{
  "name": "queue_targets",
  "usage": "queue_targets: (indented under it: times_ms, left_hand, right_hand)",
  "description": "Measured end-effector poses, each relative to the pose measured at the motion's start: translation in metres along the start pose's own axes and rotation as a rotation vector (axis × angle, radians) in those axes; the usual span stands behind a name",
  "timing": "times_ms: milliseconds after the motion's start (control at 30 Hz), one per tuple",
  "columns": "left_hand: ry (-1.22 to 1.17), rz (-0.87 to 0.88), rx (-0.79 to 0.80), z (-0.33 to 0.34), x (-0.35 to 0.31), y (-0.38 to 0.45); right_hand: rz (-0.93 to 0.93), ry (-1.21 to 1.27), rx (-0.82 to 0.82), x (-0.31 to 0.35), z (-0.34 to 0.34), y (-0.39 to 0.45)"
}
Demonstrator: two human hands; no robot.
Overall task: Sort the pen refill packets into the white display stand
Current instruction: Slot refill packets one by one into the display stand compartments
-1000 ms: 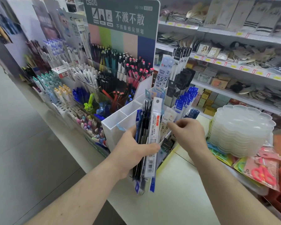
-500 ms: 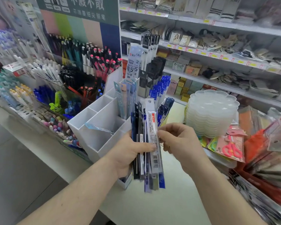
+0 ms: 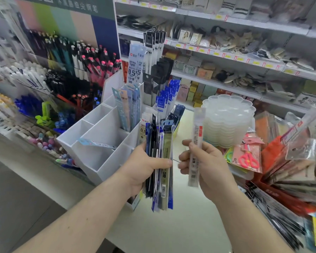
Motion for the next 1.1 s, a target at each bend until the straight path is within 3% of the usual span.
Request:
queue_targets:
  times_ms: [167, 367, 600, 767, 967, 1100]
  left_hand:
    - [-0.080, -0.015, -0.049, -0.004, -0.004, -0.001]
    - [-0.033, 0.053, -0.109, -0.010, -0.017, -0.007]
    - [0.056, 0.110, -0.231, -0.021, -0.026, -0.019]
    - [0.275, 0.194, -0.366, -0.040, -0.041, -0.033]
    - [0.319, 0.194, -0.416, -0.055, -0.042, -0.043]
    - [0.313, 0.193, -0.409, -0.056, -0.040, -0.046]
  right_hand:
    - [0.000, -0.003, -0.108, -0.004, -0.013, 0.008]
    - [-0.067, -0.023, 0.020, -0.001, -0.004, 0.004]
    - [-0.114, 0.035, -0.072, 0.001, -0.008, 0.009]
    - [-0.253, -0.069, -0.104, 0.009, -0.003, 0.025]
    - [-0.375, -0.206, -0.050, 0.021, 0.035, 0.041]
    - [-0.430, -0.445, -0.047, 0.011, 0.057, 0.064]
Point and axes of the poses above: each hand's wrist, its own y-axis towards the middle knuckle, its own z-axis out of the palm, x = y × z, the point moved 5 cm from there along y, towards the middle knuckle
